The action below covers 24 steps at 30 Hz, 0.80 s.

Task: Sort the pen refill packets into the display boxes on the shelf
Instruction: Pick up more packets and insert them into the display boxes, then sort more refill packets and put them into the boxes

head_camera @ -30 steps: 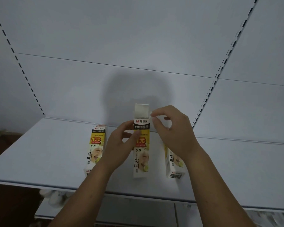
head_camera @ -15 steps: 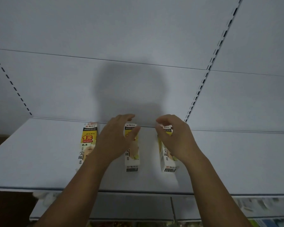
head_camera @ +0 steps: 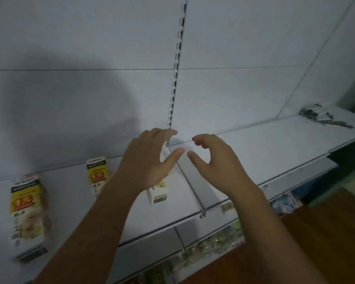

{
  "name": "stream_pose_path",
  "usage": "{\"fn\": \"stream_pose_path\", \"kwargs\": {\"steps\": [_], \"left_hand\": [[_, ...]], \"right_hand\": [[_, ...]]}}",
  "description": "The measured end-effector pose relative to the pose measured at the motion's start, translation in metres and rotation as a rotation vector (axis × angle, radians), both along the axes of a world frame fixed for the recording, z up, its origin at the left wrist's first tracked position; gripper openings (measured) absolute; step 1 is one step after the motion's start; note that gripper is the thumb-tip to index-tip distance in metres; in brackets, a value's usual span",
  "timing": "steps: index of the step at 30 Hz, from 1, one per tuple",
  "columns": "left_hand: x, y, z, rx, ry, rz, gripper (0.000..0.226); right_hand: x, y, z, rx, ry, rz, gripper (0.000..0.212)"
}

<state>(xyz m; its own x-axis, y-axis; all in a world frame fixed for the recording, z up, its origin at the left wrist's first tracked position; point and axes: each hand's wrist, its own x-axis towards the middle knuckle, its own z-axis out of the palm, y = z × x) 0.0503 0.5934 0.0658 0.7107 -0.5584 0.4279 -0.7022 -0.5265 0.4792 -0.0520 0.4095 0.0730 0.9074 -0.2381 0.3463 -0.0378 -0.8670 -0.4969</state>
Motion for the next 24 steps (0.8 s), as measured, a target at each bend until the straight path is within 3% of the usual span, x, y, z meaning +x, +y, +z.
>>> {"fn": "stream_pose_path", "kwargs": {"steps": [11, 24], "left_hand": [[-0.072, -0.156, 0.013, 0.033, 0.018, -0.437, 0.053], [-0.209, -0.376, 0.008, 0.141, -0.099, -0.668, 0.056]], "right_hand": [[-0.137, -0.099, 0.009, 0.000, -0.020, -0.432, 0.044], [-0.309, -0.273, 0.002, -0.077, 0.064, -0.717, 0.046]]}}
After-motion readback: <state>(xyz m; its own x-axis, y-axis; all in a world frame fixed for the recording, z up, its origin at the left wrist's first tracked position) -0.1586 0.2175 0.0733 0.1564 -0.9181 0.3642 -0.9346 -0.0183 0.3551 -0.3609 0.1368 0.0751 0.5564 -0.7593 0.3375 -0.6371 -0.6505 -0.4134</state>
